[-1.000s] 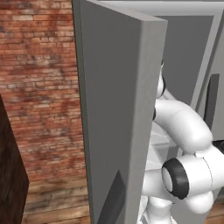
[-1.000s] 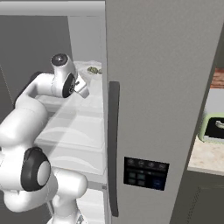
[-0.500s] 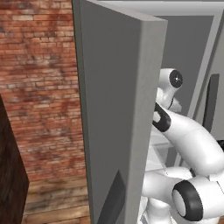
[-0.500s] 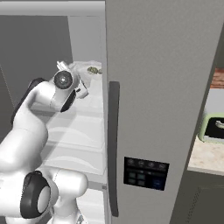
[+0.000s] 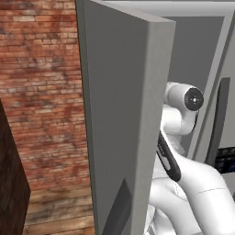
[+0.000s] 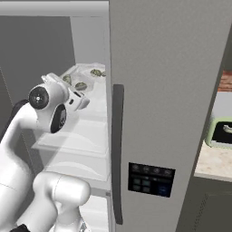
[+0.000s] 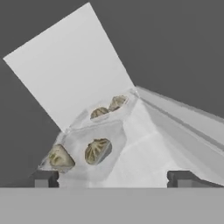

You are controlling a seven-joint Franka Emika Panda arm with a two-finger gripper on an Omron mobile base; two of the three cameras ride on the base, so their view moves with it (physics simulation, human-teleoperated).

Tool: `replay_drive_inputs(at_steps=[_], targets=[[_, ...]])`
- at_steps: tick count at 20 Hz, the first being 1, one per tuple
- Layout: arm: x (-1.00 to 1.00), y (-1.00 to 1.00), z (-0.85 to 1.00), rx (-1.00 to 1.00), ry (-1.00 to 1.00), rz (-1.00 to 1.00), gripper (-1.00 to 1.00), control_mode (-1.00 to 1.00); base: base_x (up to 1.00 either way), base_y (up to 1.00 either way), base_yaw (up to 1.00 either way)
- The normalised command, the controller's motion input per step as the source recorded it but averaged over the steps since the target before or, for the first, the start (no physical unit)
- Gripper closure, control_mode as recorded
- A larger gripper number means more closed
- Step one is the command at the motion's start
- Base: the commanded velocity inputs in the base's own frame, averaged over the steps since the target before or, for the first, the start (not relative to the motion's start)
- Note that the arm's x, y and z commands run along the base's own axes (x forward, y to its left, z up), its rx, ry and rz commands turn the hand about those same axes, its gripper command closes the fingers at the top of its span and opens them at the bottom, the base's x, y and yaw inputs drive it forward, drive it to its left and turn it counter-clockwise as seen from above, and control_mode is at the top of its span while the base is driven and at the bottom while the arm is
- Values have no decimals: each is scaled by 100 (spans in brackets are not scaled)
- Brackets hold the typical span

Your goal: Place two dumplings into each of the tupperware containers and then place the containers in the fridge.

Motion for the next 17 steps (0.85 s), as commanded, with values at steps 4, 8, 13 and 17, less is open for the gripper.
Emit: replay_drive_inputs(at_steps=[4,8,13,17], targets=[[-100,-73,17,-46,17,0,-100,-100,0,0,0],[-100,-72,8,-45,17,3,-100,-100,0,0,0],[-100,-10,-18,-31,5,17,-100,-100,0,0,0],[-100,0,-33,-18,-3,26,-100,-100,0,0,0]])
